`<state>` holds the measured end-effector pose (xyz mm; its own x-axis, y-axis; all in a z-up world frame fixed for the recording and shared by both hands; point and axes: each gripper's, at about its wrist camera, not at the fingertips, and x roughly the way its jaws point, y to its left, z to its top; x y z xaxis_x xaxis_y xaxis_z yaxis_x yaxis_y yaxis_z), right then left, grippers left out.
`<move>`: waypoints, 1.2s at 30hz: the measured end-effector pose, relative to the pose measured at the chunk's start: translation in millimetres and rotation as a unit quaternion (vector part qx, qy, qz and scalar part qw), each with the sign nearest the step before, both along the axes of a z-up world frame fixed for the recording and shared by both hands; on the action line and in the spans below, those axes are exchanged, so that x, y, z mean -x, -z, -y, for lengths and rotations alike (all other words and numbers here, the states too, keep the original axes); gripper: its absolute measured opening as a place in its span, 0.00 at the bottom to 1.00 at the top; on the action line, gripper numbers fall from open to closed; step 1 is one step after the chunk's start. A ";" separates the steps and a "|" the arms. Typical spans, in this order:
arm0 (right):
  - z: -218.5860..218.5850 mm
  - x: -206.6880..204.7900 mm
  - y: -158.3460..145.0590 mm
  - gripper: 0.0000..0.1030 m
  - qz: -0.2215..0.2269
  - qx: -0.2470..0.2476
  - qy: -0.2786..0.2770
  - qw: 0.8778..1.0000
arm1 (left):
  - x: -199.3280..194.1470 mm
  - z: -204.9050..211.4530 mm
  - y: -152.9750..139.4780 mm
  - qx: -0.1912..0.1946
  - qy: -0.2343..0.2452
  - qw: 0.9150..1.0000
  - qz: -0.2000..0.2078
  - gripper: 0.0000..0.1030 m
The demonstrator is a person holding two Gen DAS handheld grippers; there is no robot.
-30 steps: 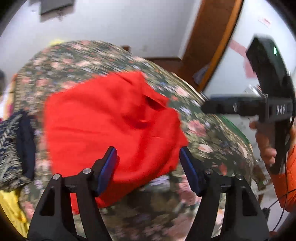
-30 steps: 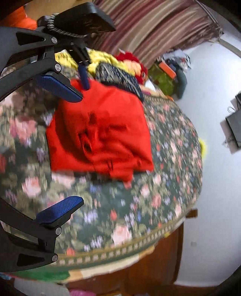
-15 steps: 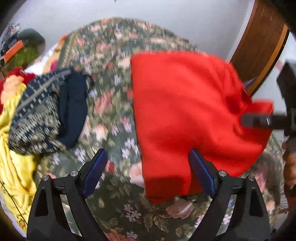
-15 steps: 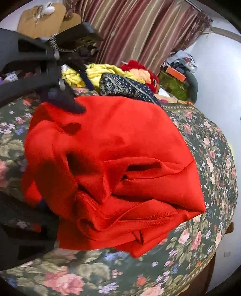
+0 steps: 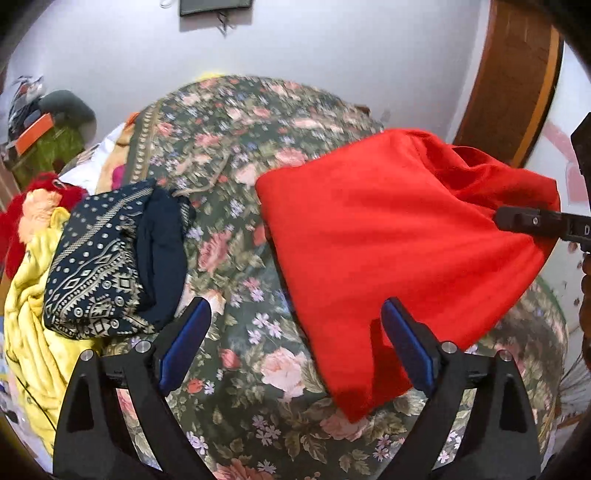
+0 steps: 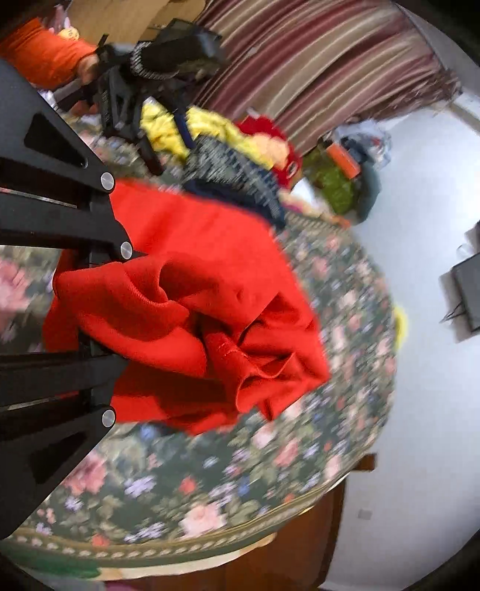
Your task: Fold large clothes
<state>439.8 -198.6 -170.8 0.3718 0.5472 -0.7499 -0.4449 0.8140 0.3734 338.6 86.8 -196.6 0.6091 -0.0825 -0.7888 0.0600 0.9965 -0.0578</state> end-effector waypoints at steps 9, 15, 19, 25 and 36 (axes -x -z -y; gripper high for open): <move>36.2 9.8 68.6 0.09 -0.041 0.035 0.007 0.999 | -4.2 6.2 53.8 0.022 0.005 0.999 -0.043 1.00; 46.3 14.6 71.4 0.78 0.017 0.142 0.044 0.989 | -0.1 14.2 55.3 -0.017 0.009 0.999 -0.029 1.00; 66.1 13.4 66.3 0.86 0.018 0.153 0.062 0.986 | 1.5 12.7 57.0 -0.014 0.003 1.000 -0.027 1.00; 63.5 8.3 17.7 0.86 0.035 0.077 0.049 0.995 | -2.9 7.4 41.2 -0.013 0.002 1.000 -0.028 1.00; 15.8 -82.7 53.6 0.86 0.036 0.167 0.073 0.983 | -66.7 -4.5 29.2 -0.060 -0.027 0.998 -0.010 1.00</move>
<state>522.6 -214.4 -224.4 0.4862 0.2120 -0.8478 -0.3293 0.9430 0.0469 405.3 91.2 -225.7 0.5937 0.0457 -0.8034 0.0054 0.9981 0.0607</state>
